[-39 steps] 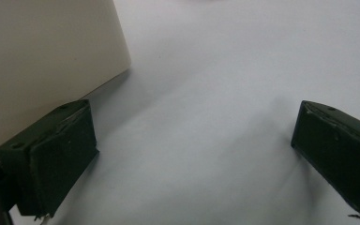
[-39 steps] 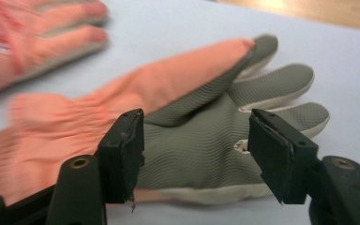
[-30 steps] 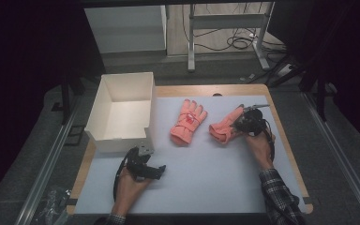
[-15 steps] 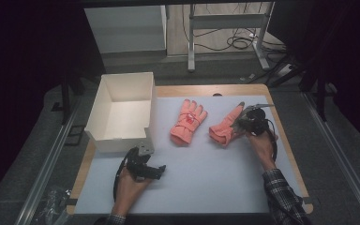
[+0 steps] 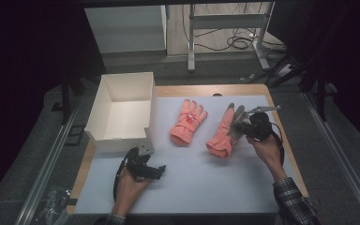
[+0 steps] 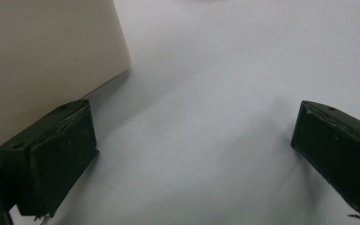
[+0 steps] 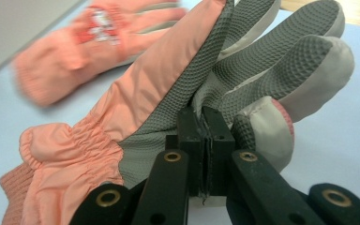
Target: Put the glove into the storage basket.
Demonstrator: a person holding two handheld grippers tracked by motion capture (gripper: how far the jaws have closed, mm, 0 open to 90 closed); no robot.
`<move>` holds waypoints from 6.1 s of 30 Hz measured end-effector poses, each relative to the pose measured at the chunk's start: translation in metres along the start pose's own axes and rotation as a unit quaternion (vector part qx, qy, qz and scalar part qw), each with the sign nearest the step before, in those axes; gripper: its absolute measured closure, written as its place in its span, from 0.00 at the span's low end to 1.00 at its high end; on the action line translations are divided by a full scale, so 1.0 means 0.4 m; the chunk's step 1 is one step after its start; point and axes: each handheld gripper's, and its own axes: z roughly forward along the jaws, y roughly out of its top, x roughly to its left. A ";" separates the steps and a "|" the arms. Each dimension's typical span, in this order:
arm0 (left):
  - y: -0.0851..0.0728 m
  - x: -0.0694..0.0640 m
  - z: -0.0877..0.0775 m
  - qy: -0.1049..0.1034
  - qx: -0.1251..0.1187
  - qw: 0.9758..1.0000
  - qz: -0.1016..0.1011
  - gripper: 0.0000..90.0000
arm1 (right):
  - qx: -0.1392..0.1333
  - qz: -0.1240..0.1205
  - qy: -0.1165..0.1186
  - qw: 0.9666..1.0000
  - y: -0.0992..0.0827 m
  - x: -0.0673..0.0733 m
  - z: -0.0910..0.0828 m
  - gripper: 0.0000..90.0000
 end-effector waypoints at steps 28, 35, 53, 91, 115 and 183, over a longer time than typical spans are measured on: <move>0.000 0.000 0.000 0.000 0.000 1.000 0.000 0.00 | 0.098 -0.137 0.182 0.969 -0.089 0.173 0.060 0.90; 0.000 0.000 0.000 0.000 0.000 1.000 0.000 0.00 | 0.078 -0.139 0.144 0.977 -0.075 0.169 0.049 0.72; 0.000 0.000 0.000 0.000 -0.001 1.000 0.000 0.00 | 0.031 -0.094 0.086 0.991 0.048 0.168 0.106 0.50; 0.000 0.000 0.000 0.000 -0.001 1.000 0.000 0.00 | 0.069 -0.078 0.035 0.994 0.197 0.180 0.401 0.50; 0.000 0.000 0.001 0.000 0.000 1.000 0.001 0.00 | 0.071 -0.058 0.096 0.991 0.240 0.178 0.288 0.96; 0.001 -0.001 0.001 0.002 -0.001 1.000 0.001 0.00 | 0.060 -0.121 0.077 0.988 -0.037 0.234 -0.101 0.54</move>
